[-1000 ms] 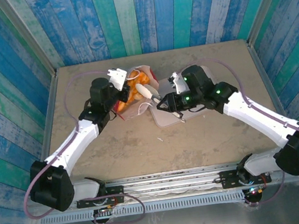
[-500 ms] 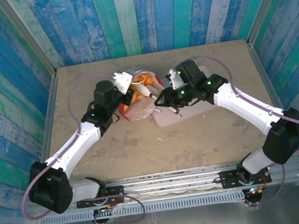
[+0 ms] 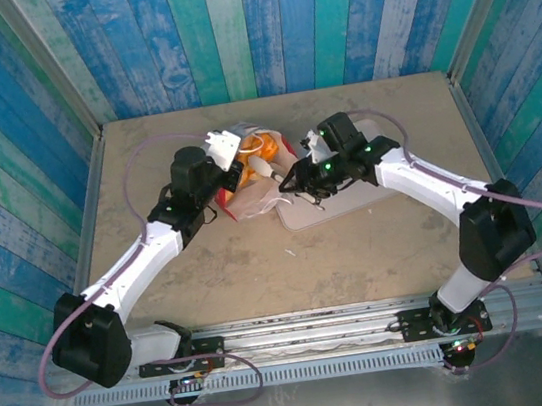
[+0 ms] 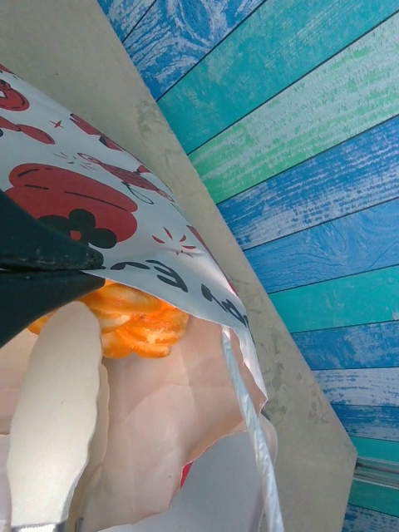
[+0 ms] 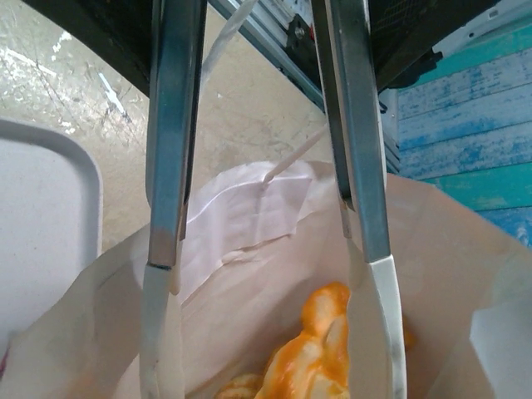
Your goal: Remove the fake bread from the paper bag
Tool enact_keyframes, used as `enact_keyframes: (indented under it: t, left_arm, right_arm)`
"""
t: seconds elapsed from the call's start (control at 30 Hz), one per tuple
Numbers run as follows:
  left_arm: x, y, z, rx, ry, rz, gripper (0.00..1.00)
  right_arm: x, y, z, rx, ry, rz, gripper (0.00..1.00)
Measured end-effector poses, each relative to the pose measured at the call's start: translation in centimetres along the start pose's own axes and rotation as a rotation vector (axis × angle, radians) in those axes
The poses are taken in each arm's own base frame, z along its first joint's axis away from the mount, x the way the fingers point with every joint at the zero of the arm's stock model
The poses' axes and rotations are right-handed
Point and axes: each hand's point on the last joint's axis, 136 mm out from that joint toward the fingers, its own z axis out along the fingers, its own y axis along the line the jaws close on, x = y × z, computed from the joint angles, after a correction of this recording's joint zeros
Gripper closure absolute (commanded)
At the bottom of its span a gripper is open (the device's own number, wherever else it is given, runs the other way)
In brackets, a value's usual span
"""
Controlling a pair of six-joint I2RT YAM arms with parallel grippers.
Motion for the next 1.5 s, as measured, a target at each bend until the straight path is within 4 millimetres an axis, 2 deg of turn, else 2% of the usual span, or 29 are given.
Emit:
enact_keyframes:
  t: [0.23,0.53,0.8,0.93,1.23,1.5]
  left_arm:
    - [0.0,-0.2,0.0,0.006,-0.002,0.001,1.00]
    - [0.0,-0.3,0.0,0.012,-0.002,0.001,1.00]
    - [0.0,-0.3,0.0,0.010,-0.002,0.001,1.00]
    - [0.0,-0.2,0.0,0.008,-0.001,0.001,1.00]
    - [0.0,0.1,0.0,-0.010,-0.001,-0.007,1.00]
    - [-0.5,1.0,0.0,-0.063,-0.016,-0.035,1.00]
  right_arm:
    - [-0.5,0.4,0.8,-0.044,0.003,0.003,0.44]
    - [-0.8,-0.8,2.6,-0.039,0.027,0.036,0.39]
    - [-1.4,-0.3,2.9,-0.059,0.020,0.023,0.50]
    - [-1.5,0.0,2.8,-0.065,0.016,0.010,0.61]
    - [-1.0,0.7,2.9,-0.052,0.011,-0.018,0.68]
    - [-0.5,1.8,0.6,-0.048,-0.046,-0.051,0.74]
